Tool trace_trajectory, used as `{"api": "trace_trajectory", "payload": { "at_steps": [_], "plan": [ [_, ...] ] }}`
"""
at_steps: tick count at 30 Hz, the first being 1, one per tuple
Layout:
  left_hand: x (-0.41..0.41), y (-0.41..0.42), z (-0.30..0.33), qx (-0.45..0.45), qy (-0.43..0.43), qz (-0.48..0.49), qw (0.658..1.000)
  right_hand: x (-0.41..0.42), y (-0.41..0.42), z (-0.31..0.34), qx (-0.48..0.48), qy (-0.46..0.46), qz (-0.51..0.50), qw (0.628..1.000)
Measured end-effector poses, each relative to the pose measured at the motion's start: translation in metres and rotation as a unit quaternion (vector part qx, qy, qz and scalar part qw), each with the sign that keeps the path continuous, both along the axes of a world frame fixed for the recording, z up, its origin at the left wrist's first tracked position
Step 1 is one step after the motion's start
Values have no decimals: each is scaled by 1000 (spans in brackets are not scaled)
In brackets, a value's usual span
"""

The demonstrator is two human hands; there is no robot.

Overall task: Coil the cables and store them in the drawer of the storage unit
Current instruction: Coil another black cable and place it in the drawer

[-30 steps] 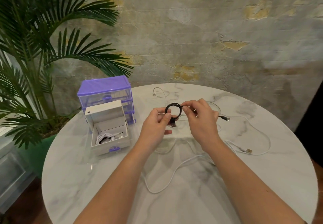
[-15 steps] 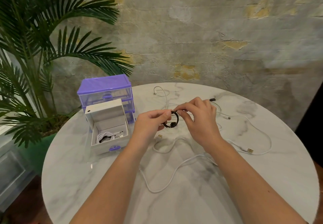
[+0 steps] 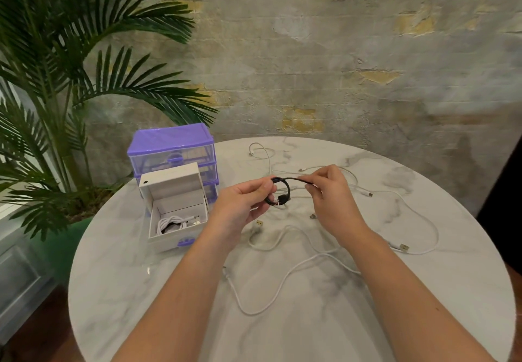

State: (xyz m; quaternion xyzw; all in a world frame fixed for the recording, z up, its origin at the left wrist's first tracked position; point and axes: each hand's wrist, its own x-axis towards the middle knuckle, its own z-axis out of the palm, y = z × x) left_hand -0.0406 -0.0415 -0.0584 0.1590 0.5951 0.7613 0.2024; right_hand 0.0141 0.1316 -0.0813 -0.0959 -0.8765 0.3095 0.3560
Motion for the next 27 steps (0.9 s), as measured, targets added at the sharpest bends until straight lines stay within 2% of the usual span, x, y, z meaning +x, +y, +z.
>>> {"api": "trace_trajectory", "payload": {
  "at_steps": [4,6,9,11,14,17,23,27],
  "plan": [
    [1,0,-1,-9,12,-7,1000,4,1,7,-81,-1,3,997],
    [2,1,-1,-21,28,-5,999,4,3,11,-182,43,18,982],
    [4,3,-2,-39,62,0,997,7,-1,18,-382,80,95,916],
    [6,5,-2,-46,73,2,996,8,-4,20,-435,82,134,887],
    [6,5,-1,-46,79,6,996,9,-5,19,-472,76,173,861],
    [6,5,-1,-43,77,12,996,11,-6,19,-487,33,204,848],
    [6,9,-4,-49,113,58,991,13,-7,21,-409,-70,178,892],
    [6,10,-5,-55,148,92,983,15,-12,25,-429,-114,239,864]
  ]
}}
